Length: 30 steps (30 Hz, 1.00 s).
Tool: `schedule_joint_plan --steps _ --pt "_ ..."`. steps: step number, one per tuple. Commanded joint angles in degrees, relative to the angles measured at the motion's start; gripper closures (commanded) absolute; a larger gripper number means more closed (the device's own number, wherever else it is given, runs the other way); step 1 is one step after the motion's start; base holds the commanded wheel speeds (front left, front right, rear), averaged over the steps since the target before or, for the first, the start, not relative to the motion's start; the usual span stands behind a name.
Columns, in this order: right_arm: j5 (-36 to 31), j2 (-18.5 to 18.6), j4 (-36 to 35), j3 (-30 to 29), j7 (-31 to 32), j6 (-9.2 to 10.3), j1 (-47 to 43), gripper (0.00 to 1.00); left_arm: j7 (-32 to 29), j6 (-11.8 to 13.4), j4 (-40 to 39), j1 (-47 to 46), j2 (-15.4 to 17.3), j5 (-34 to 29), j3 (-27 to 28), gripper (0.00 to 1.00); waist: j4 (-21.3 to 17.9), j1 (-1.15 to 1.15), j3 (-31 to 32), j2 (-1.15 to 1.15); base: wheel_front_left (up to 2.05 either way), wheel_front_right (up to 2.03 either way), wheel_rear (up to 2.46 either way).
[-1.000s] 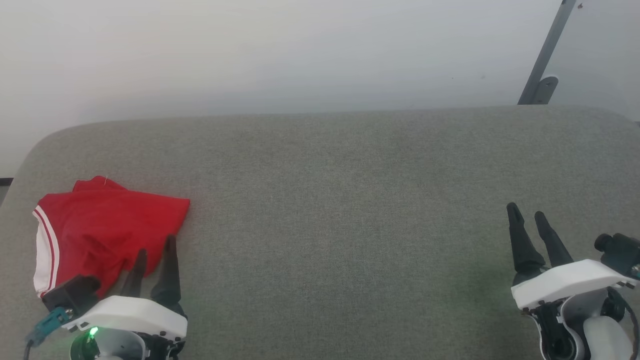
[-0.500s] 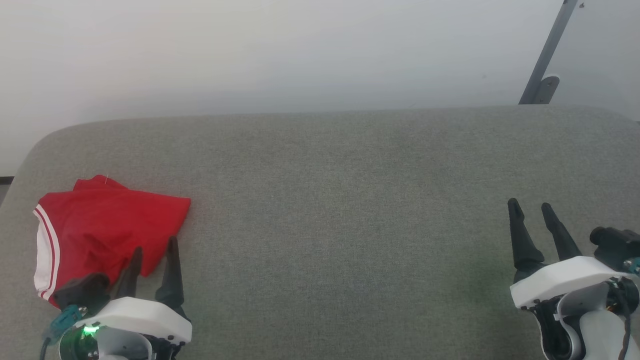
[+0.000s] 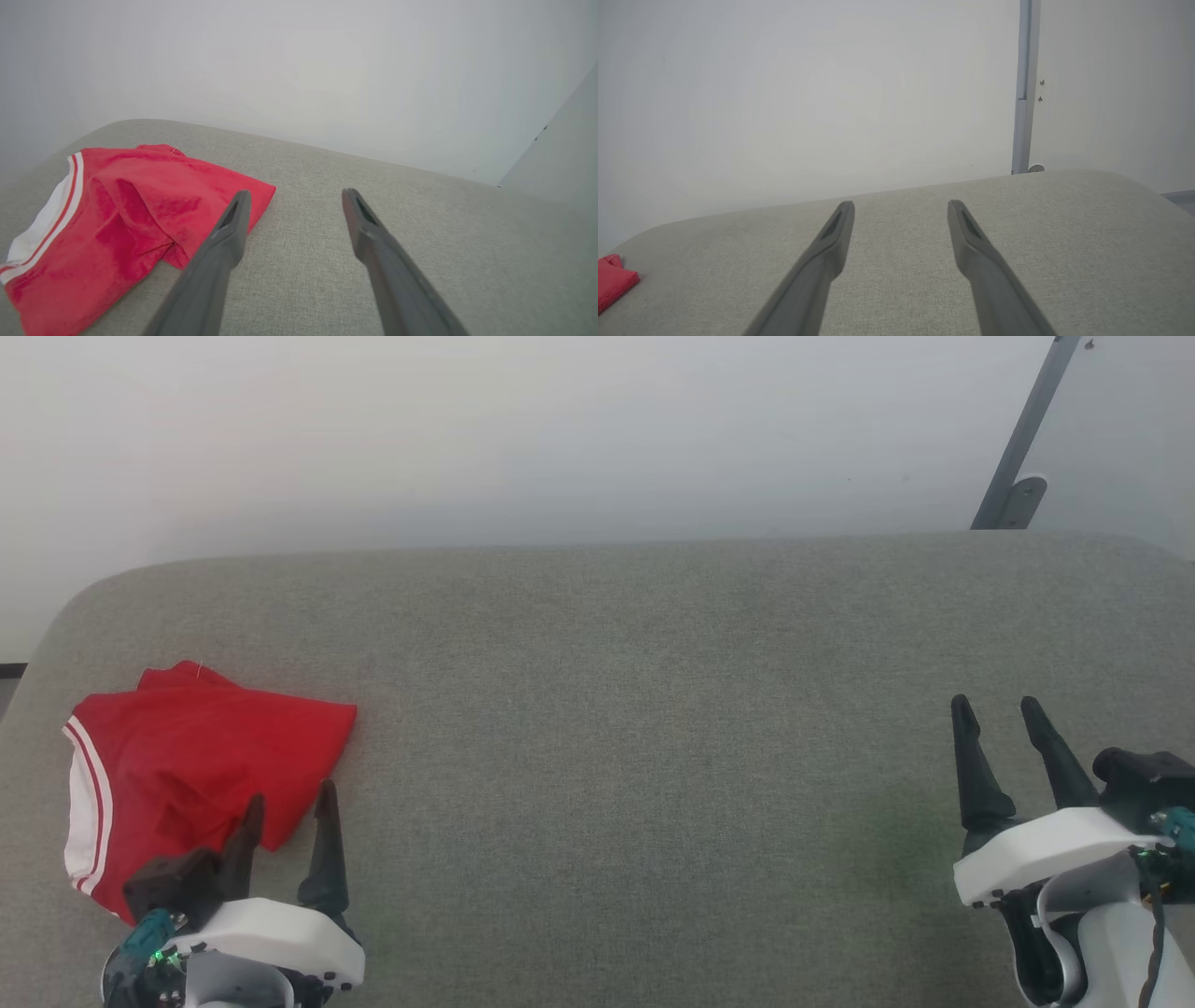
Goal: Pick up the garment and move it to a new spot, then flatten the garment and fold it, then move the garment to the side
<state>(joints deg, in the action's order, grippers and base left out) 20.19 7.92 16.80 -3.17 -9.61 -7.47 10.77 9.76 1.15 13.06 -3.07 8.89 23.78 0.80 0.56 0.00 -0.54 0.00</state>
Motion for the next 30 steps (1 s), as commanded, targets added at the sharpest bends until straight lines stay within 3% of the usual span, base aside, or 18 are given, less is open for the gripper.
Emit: schedule_joint_plan --steps 1,30 --pt "-1.78 0.2 -0.22 -0.05 -0.86 -0.03 1.04 0.0 0.64 -0.23 -0.33 0.0 0.3 -2.0 0.11 0.0 0.03 0.0 0.0 0.0 0.0 0.0 0.0" --pt "-11.08 -0.15 0.98 -1.5 -4.27 -0.03 0.95 0.0 4.2 -2.77 1.61 0.95 -1.07 -15.03 3.19 0.0 0.13 0.0 0.14 0.0 0.0 0.0 0.0"
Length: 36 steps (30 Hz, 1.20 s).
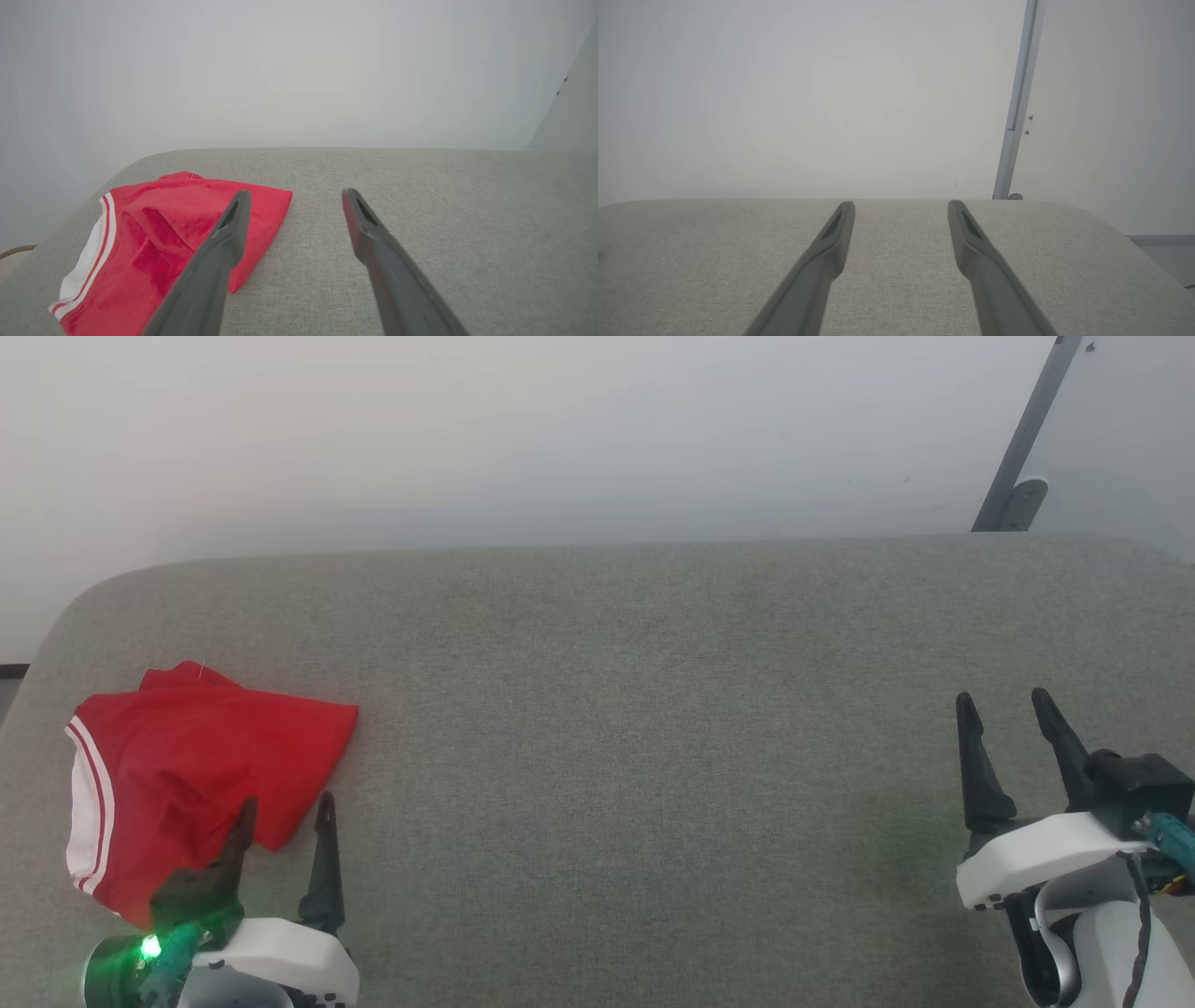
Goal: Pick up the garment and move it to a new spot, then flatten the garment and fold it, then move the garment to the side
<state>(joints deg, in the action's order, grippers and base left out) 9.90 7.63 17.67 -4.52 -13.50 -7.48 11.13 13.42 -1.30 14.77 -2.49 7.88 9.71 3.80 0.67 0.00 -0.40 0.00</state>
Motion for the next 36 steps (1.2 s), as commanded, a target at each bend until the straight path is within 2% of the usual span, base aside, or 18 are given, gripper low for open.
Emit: schedule_joint_plan --steps 1,14,26,31,36 --pt "-1.13 0.15 0.12 -0.15 -0.49 -0.02 0.56 0.0 0.52 -0.5 0.0 0.41 -0.15 -1.35 0.31 0.0 0.04 0.0 0.0 0.0 0.0 0.0 0.0" --pt "-3.87 -0.44 -0.2 -0.59 -1.9 -0.02 0.58 0.0 1.92 -2.25 1.17 0.11 -0.69 -6.7 1.73 0.0 0.02 0.0 -0.33 0.0 0.0 0.0 0.0" --pt "-2.49 -0.77 -0.78 -1.25 -1.78 -0.02 0.66 0.0 1.85 -3.79 1.33 -1.2 -1.63 -5.73 3.14 0.0 0.78 0.0 -1.19 0.0 0.0 0.0 0.0" --pt "-2.08 -0.88 -0.89 -1.24 -1.77 -0.02 0.17 0.0 1.85 -4.17 1.67 -1.7 -2.21 -5.53 3.59 0.0 3.43 0.0 -1.49 0.0 0.0 0.0 0.0" --pt "-2.27 -1.11 -0.51 0.39 -1.72 -0.02 0.02 0.0 1.85 -4.38 1.73 -2.27 -2.9 -5.65 3.98 0.0 8.72 0.0 -2.36 0.0 0.0 0.0 0.0"
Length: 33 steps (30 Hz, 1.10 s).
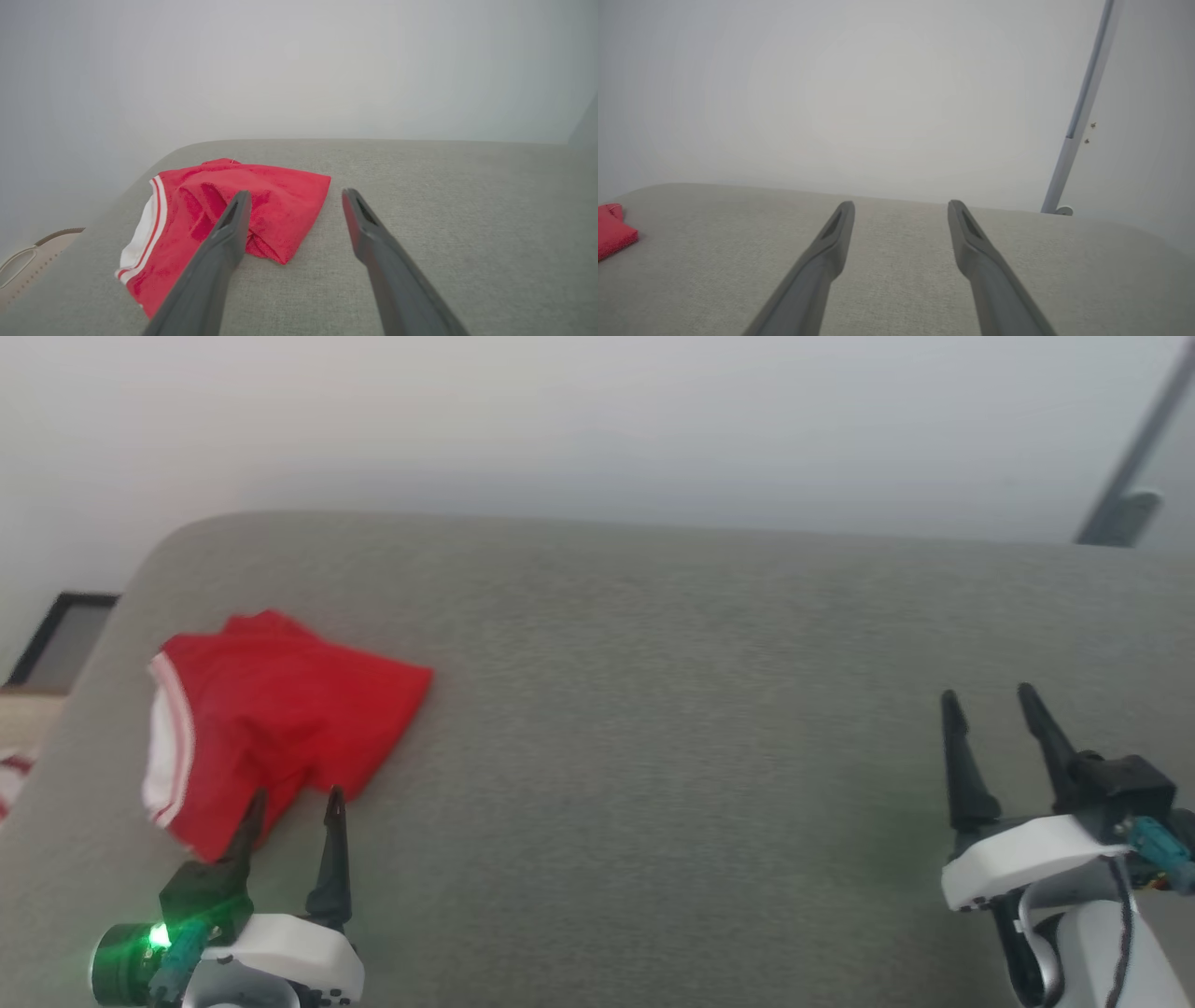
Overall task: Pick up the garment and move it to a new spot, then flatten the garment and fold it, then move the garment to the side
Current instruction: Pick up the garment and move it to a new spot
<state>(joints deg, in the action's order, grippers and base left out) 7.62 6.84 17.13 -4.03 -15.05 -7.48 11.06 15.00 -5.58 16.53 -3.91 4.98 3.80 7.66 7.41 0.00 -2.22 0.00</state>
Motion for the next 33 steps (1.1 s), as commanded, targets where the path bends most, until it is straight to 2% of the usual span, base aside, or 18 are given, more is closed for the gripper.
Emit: schedule_joint_plan --steps 1,13,19,28,33 --pt "-0.07 -0.31 0.16 0.24 -0.17 -0.02 0.34 0.0 0.27 -0.09 0.03 -0.89 -0.18 0.27 0.22 0.0 3.2 0.0 -0.69 0.0 0.0 0.0 0.0" --pt "-0.05 -1.65 2.42 6.38 -0.17 -0.02 2.3 0.0 0.26 1.66 -0.74 1.26 -1.76 1.24 2.09 0.0 16.76 0.0 -1.12 0.0 0.0 0.0 0.0" --pt "0.48 -2.55 3.36 9.33 -0.16 -0.01 2.42 0.0 0.26 3.29 -1.99 3.08 -2.04 2.15 2.43 0.0 21.21 0.0 0.1 0.0 0.0 0.0 0.0" --pt "1.55 -3.53 4.18 12.27 -0.16 -0.01 4.3 0.0 0.26 5.61 -4.58 6.09 -2.08 5.1 1.42 0.0 22.3 0.0 0.13 0.0 0.0 0.0 0.0" --pt "1.25 -3.64 4.18 12.3 -0.16 -0.01 4.6 0.0 0.27 4.17 -4.45 4.29 -2.09 5.06 0.79 0.0 20.56 0.0 -0.81 0.0 0.0 0.0 0.0"
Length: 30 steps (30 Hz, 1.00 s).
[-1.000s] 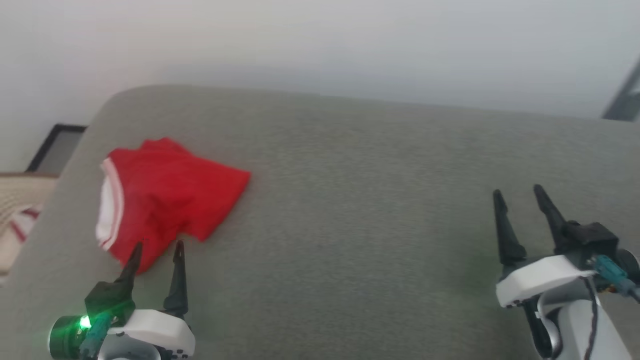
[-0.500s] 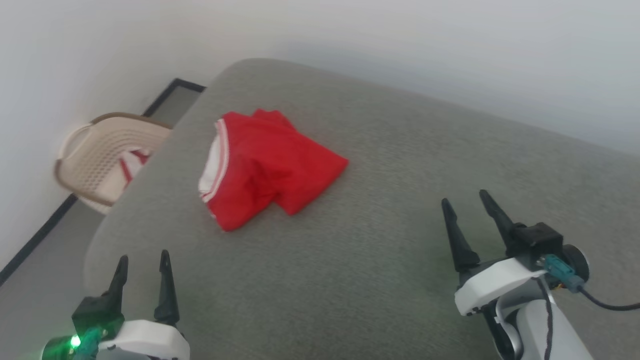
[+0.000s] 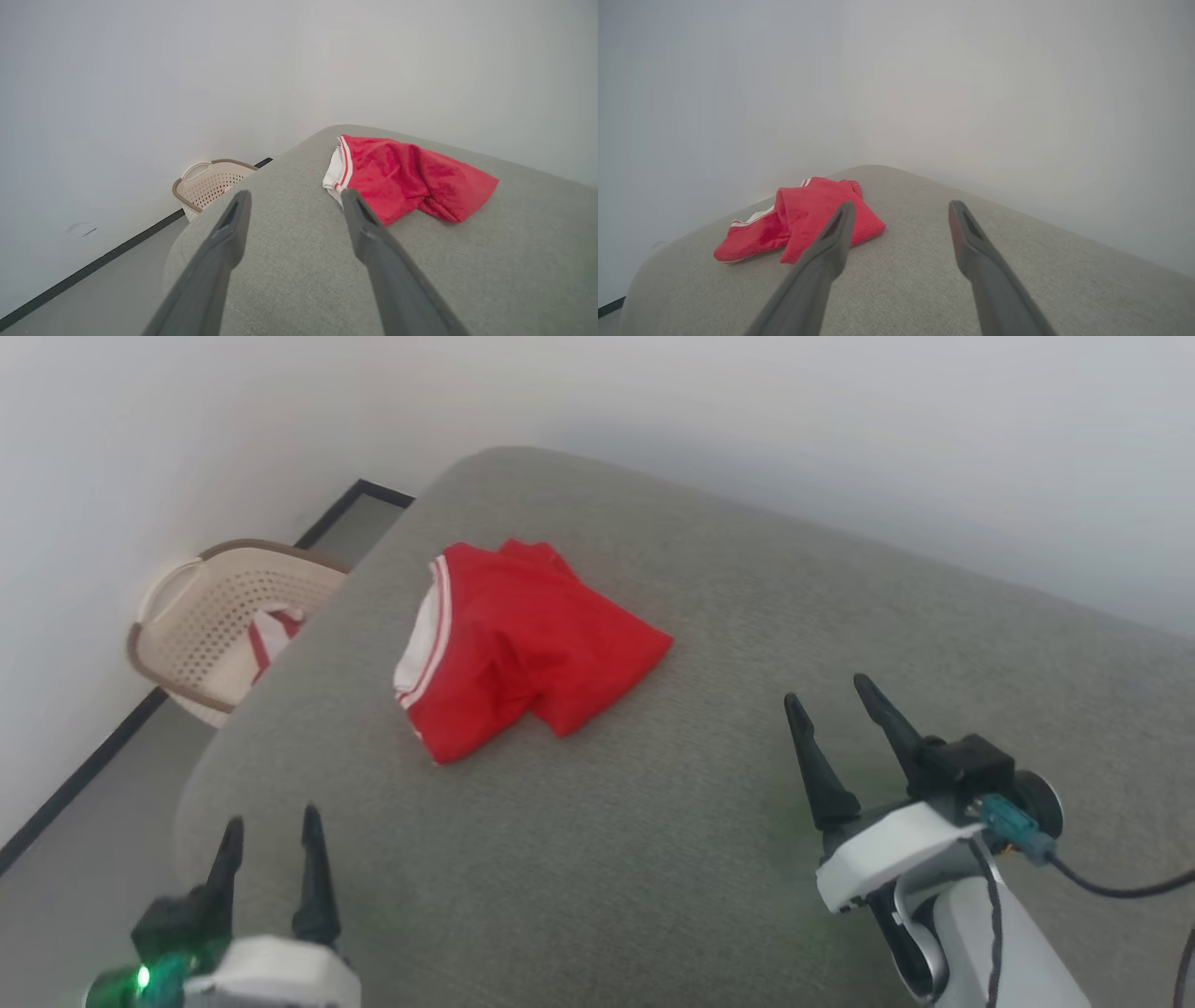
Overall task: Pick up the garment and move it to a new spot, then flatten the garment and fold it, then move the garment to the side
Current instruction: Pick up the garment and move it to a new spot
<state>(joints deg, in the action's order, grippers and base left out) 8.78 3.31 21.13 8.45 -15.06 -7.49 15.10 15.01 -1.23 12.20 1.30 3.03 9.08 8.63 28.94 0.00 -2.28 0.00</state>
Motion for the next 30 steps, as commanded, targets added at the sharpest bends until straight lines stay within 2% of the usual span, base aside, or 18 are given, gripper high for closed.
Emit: schedule_joint_plan --steps 1,4,6,7,11,12,14,18,22,24,26,30 --pt "-0.07 -0.03 0.17 -0.19 -0.15 0.0 0.83 0.0 0.26 -0.89 0.1 -2.13 -0.14 -0.63 -0.27 0.0 -1.84 0.0 -1.34 0.0 0.0 0.0 0.0" --pt "-0.54 0.52 0.16 -0.04 -0.15 0.0 1.68 0.0 0.25 -2.81 1.36 -6.61 0.31 -1.69 -0.49 0.0 -5.02 0.0 -3.52 0.0 0.0 0.0 0.0" --pt "-0.7 0.97 -0.03 -0.12 -0.15 0.0 2.25 0.0 0.24 -4.09 3.42 -10.64 1.75 -2.4 -1.26 0.0 -7.29 0.0 -5.16 0.0 0.0 0.0 0.0" --pt "-0.79 1.34 -0.26 -0.17 -0.15 0.0 3.03 0.0 0.23 -5.06 7.21 -15.51 3.3 -2.05 -1.96 0.0 -9.78 0.0 -6.96 0.0 0.0 0.0 0.0" --pt "-1.01 1.93 -0.95 -1.03 -0.15 0.0 4.13 0.0 -1.05 -6.15 19.76 -26.77 7.22 2.01 -4.08 0.0 -14.23 0.0 -10.44 0.0 0.0 0.0 0.0" --pt "-1.0 1.86 -1.11 -0.95 -0.15 0.0 4.44 0.0 -2.33 -6.2 22.84 -29.56 9.05 3.21 -5.59 0.0 -15.42 0.0 -11.24 0.0 0.0 0.0 0.0" --pt "-1.05 1.72 -1.45 -0.97 -0.15 0.0 5.35 0.0 -6.89 -6.18 28.79 -34.05 11.9 7.61 -9.07 0.0 -17.8 0.0 -12.93 0.0 0.0 0.0 0.0" --pt "-0.98 1.36 -2.17 -1.48 -0.15 0.0 6.71 0.0 -16.36 -6.22 35.12 -40.96 17.7 19.31 -13.85 0.0 -22.12 0.0 -16.13 0.0 0.0 0.0 0.0" --pt "-1.01 0.94 -3.12 -2.38 -0.15 0.0 7.45 0.0 -29.67 -6.23 39.23 -44.59 22.97 29.05 -17.36 0.0 -25.19 0.0 -18.44 0.0 0.0 0.0 0.0" --pt "-1.15 0.74 -3.4 -2.72 -0.15 0.0 7.6 0.0 -36.17 -6.23 40.48 -45.89 24.63 32.39 -19.03 0.0 -26.22 0.0 -19.54 0.0 0.0 0.0 0.0" --pt "-1.31 0.63 -3.86 -2.59 -0.15 0.0 8.2 0.0 -40.2 -6.25 41.41 -46.9 25.71 35.23 -19.55 0.0 -27.4 0.0 -20.99 0.0 0.0 0.0 0.0" --pt "-1.5 0.44 -4.75 -2.95 -0.15 0.0 8.83 0.0 -47.11 -6.25 44.34 -47.1 25.13 38.53 -21.99 0.0 -28.97 0.0 -23.18 0.0 0.0 0.0 0.0"
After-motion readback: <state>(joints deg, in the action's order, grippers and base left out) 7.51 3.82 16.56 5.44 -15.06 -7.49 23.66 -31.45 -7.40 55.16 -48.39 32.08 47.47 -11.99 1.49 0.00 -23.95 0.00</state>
